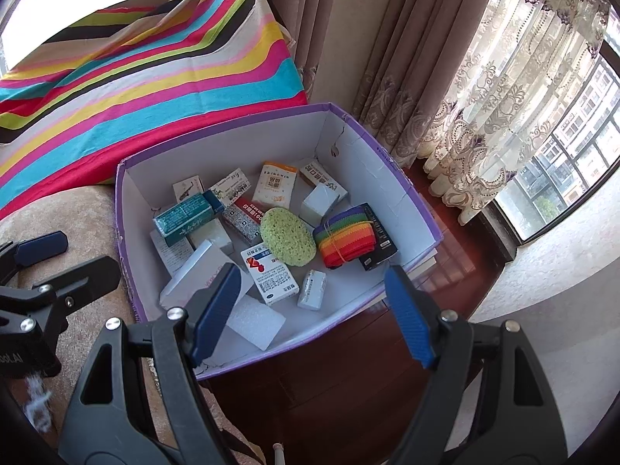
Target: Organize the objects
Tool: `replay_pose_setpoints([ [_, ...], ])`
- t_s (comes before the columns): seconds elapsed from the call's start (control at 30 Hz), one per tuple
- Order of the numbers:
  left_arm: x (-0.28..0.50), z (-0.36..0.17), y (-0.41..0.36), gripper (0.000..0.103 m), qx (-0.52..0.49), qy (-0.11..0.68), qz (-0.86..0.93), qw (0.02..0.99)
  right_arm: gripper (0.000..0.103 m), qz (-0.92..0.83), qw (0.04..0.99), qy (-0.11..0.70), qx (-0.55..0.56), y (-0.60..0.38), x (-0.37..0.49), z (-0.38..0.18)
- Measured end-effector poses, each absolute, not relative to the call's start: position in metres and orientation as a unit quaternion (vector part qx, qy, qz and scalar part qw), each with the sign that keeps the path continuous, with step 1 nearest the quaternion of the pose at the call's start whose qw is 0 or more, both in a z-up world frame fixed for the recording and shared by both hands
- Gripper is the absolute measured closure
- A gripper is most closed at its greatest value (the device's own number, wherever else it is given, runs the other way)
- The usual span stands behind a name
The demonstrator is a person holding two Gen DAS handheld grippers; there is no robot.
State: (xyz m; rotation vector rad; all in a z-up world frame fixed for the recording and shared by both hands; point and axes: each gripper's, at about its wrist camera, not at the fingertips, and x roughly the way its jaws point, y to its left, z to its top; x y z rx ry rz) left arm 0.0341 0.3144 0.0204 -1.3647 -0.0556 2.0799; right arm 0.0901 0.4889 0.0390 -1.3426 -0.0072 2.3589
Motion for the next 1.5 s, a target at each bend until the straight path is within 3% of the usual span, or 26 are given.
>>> replay_pose_setpoints([
  [1.5, 0.0324, 0.0193, 0.3117, 0.0, -0.522, -0.03, 0.788, 0.324, 0.024, 0.847, 0.213, -0.006, -0.487, 0.4915, 0.0878, 0.037],
])
